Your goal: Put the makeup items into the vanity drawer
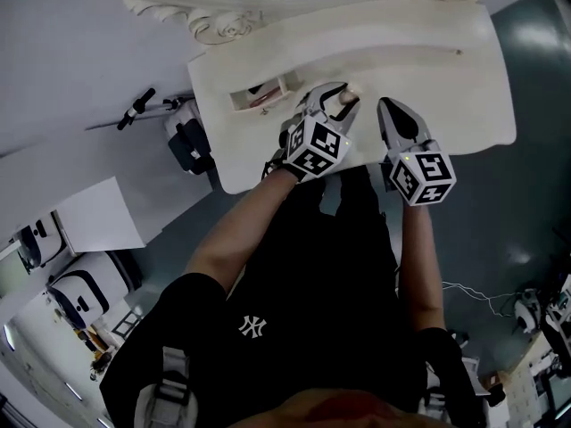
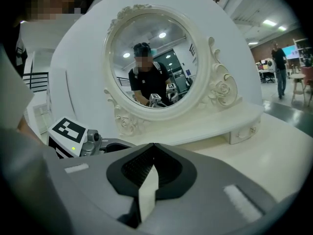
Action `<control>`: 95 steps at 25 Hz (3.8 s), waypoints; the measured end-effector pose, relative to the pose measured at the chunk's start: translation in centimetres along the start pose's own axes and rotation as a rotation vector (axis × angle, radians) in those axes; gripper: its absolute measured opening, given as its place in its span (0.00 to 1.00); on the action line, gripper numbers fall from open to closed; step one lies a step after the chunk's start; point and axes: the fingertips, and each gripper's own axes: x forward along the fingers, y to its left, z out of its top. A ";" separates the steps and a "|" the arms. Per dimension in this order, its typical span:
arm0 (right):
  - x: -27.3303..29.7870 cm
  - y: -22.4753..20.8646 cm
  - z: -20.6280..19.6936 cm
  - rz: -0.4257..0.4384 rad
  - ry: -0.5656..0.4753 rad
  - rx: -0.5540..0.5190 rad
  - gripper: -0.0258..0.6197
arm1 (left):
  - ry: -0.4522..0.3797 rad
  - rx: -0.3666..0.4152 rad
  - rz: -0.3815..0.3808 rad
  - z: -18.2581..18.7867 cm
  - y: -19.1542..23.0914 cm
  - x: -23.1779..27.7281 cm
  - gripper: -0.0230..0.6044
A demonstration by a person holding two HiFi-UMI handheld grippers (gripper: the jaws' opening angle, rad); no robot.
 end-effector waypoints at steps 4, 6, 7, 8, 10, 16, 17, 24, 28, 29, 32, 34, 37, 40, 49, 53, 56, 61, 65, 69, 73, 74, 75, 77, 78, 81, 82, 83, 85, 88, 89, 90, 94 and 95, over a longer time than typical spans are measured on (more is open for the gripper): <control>1.6 3.2 0.0 0.038 0.008 -0.026 0.08 | 0.011 0.020 0.050 -2.1 2.5 -3.4 0.27; 2.3 4.6 0.0 0.056 0.014 -0.039 0.08 | 0.022 0.040 0.073 -3.3 3.8 -5.0 0.28; 2.7 5.3 0.0 0.064 0.017 -0.045 0.08 | 0.029 0.051 0.084 -3.9 4.5 -5.7 0.28; 3.0 6.0 -0.1 0.072 0.021 -0.050 0.08 | 0.037 0.061 0.094 -4.6 5.2 -6.4 0.28; 3.7 7.1 -0.3 0.086 0.029 -0.060 0.08 | 0.053 0.076 0.114 -5.8 6.5 -7.6 0.28; 5.3 9.7 -0.5 0.113 0.049 -0.085 0.08 | 0.093 0.114 0.155 -8.8 9.7 -10.2 0.28; 5.6 10.0 -0.6 0.116 0.054 -0.088 0.08 | 0.097 0.121 0.157 -9.2 10.0 -10.4 0.28; 7.5 12.5 -1.1 0.144 0.085 -0.116 0.08 | 0.110 0.210 0.121 -11.2 11.1 -11.0 0.28; 8.6 13.7 -1.4 0.157 0.101 -0.132 0.08 | 0.119 0.278 0.063 -12.3 11.3 -10.8 0.30; 8.7 14.0 -1.5 0.160 0.105 -0.136 0.08 | 0.123 0.299 0.047 -12.5 11.2 -10.8 0.31; 9.1 14.6 -1.8 0.171 0.119 -0.146 0.08 | 0.129 0.348 0.016 -12.9 11.0 -11.2 0.35; 9.4 15.0 -2.1 0.178 0.128 -0.148 0.08 | 0.128 0.338 0.015 -13.1 11.2 -11.6 0.36; 10.1 15.7 -2.8 0.185 0.146 -0.154 0.08 | 0.104 0.297 0.026 -13.2 11.6 -12.3 0.36; 11.5 16.6 -4.3 0.193 0.183 -0.199 0.08 | 0.081 0.254 0.029 -13.1 11.5 -12.7 0.36; 17.4 18.2 -8.2 0.141 0.354 -0.410 0.08 | 0.052 0.165 0.070 -12.8 11.4 -13.7 0.36; 19.0 17.6 -10.2 0.113 0.477 -0.434 0.08 | 0.042 0.136 0.089 -12.8 11.5 -14.1 0.36; 19.7 17.6 -11.0 0.112 0.536 -0.474 0.08 | 0.040 0.117 0.102 -12.9 11.7 -14.4 0.35; 19.4 17.4 -10.2 0.110 0.485 -0.412 0.08 | 0.032 0.093 0.113 -13.2 12.1 -14.7 0.35; 18.6 17.5 -9.6 0.110 0.442 -0.372 0.08 | 0.016 0.059 0.121 -12.9 12.1 -15.0 0.33; 17.6 17.9 -8.1 0.114 0.374 -0.322 0.08 | -0.018 -0.007 0.128 -12.0 12.1 -15.1 0.30; 16.0 18.1 -5.9 0.111 0.292 -0.271 0.08 | -0.067 -0.119 0.148 -10.6 12.1 -15.8 0.24; 15.6 18.1 -5.3 0.108 0.272 -0.262 0.08 | -0.081 -0.144 0.154 -10.2 12.2 -16.0 0.21; 15.2 18.1 -4.7 0.104 0.254 -0.254 0.08 | -0.097 -0.168 0.160 -9.7 12.3 -16.2 0.18; 14.5 18.1 -3.8 0.096 0.224 -0.240 0.08 | -0.125 -0.210 0.174 -8.9 12.4 -16.6 0.14; 14.2 18.1 -3.5 0.092 0.213 -0.234 0.08 | -0.137 -0.228 0.182 -8.5 12.6 -16.8 0.12; 13.5 18.3 -2.5 0.086 0.186 -0.224 0.08 | -0.166 -0.264 0.206 -7.4 13.0 -17.6 0.07; 13.2 18.5 -2.2 0.085 0.178 -0.222 0.08 | -0.175 -0.271 0.211 -7.1 13.1 -17.9 0.05; 12.9 18.8 -1.9 0.086 0.170 -0.218 0.08 | -0.183 -0.275 0.215 -6.8 13.1 -18.3 0.04; 12.2 19.2 -1.5 0.087 0.156 -0.207 0.08 | -0.198 -0.282 0.219 -6.2 12.9 -18.9 0.04; 11.3 19.6 -1.0 0.089 0.131 -0.190 0.08 | -0.221 -0.291 0.220 -5.3 12.5 -19.7 0.04; 11.1 19.8 -0.8 0.091 0.122 -0.186 0.08 | -0.229 -0.297 0.217 -4.9 12.2 -20.0 0.04; 10.8 20.0 -0.6 0.094 0.114 -0.180 0.08 | -0.236 -0.303 0.214 -4.5 12.0 -20.3 0.04; 9.6 20.8 0.4 0.108 0.082 -0.160 0.08 | -0.273 -0.304 0.214 -2.9 11.2 -21.5 0.04; 9.3 21.0 0.7 0.112 0.073 -0.158 0.08 | -0.283 -0.301 0.216 -2.5 11.1 -21.8 0.04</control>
